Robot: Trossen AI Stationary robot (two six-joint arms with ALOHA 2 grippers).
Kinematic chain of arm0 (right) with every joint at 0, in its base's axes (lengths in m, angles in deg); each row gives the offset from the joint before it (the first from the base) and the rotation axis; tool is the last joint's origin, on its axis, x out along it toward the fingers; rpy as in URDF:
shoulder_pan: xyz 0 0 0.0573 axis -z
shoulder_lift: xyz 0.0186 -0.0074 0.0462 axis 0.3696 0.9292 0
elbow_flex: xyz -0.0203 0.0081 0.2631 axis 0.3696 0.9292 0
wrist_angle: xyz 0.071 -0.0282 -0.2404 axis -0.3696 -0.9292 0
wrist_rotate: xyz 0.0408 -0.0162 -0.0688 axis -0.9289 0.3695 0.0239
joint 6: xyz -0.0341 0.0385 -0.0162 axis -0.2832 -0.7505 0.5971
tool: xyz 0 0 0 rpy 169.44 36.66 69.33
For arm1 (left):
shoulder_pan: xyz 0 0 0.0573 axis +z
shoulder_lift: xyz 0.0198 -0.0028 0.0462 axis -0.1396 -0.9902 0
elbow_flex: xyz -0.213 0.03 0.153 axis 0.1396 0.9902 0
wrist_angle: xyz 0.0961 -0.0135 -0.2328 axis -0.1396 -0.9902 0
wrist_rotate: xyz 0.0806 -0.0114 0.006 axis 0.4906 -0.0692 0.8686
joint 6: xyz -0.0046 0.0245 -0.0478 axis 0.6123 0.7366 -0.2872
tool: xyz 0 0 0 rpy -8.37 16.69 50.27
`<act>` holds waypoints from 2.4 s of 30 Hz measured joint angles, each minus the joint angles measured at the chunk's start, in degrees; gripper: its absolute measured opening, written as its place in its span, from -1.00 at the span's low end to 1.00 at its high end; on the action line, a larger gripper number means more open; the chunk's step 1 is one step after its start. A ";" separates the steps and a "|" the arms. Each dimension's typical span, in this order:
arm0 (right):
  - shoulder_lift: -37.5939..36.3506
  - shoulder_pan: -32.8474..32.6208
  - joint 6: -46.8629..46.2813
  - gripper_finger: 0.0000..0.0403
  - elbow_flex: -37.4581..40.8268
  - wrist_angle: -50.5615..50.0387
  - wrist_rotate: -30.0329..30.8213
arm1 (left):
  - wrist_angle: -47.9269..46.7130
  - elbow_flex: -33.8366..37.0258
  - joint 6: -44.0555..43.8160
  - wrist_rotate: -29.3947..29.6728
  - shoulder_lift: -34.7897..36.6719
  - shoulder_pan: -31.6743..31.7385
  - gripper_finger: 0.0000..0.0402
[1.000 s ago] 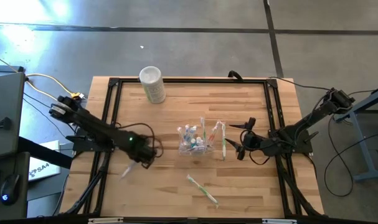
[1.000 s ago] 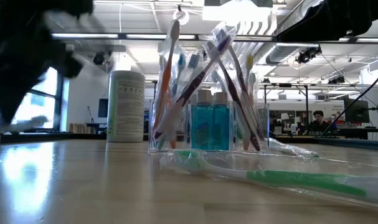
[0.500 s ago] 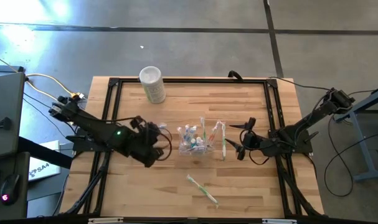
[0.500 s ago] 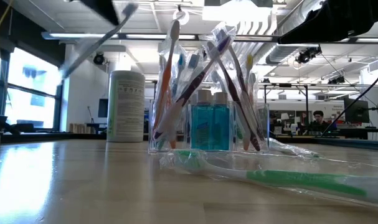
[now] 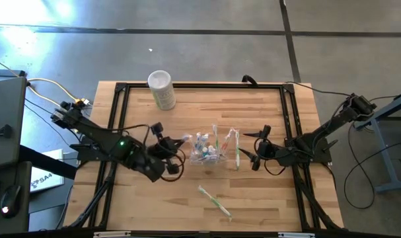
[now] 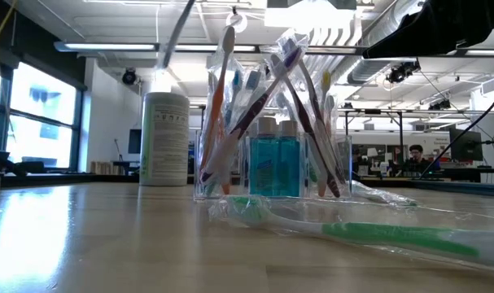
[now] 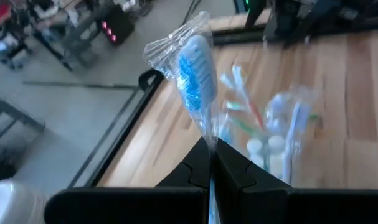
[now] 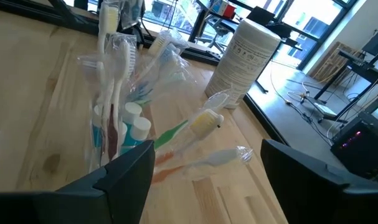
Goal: Pick & Place toothbrushing station
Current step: Put the blue toothbrush into the left section of the transparent organizer
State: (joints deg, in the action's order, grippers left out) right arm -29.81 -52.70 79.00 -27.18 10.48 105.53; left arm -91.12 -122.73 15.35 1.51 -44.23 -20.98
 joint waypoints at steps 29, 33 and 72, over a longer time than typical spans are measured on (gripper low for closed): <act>-0.02 -0.02 -1.75 0.42 0.02 -1.87 -1.79 | 47.86 22.48 8.70 -22.54 -3.87 10.99 -1.00; -0.02 -0.02 -1.69 0.42 0.00 -1.36 -1.79 | 54.38 26.68 8.69 -22.57 -3.39 11.01 -1.00; -0.02 -0.02 -1.25 0.42 0.02 -0.65 -1.36 | 75.08 40.72 -1.19 -32.08 -10.66 14.96 -1.00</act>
State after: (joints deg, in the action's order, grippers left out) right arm -29.83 -52.71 77.75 -27.16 9.83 104.18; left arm -16.04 -82.01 14.16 -30.57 -54.90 -6.02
